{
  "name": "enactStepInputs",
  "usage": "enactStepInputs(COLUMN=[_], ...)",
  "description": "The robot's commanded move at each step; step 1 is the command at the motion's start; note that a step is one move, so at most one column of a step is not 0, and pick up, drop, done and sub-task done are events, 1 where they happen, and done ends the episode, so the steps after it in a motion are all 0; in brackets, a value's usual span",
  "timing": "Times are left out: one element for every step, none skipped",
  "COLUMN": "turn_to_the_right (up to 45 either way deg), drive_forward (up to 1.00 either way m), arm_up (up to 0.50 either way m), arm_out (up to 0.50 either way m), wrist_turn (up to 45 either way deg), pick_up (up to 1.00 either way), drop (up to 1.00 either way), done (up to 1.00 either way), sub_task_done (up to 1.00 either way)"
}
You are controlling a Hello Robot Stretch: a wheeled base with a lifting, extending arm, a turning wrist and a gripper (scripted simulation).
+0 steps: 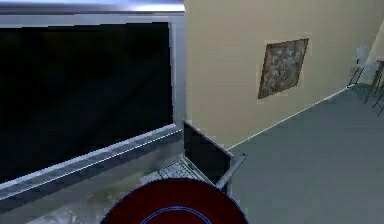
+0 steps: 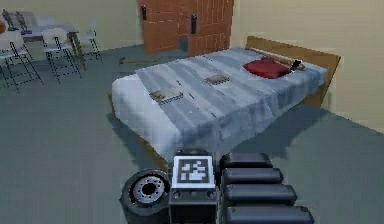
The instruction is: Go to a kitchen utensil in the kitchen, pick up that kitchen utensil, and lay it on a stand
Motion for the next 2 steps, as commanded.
enactStepInputs(turn_to_the_right=[-45.0, -45.0], drive_forward=[0.00, 0.00], arm_up=[0.00, 0.00], arm_out=[0.00, 0.00], wrist_turn=[0.0, 0.0], pick_up=[0.00, 0.00], drop=[0.00, 0.00], done=[0.00, 0.00], sub_task_done=[0.00, 0.00])
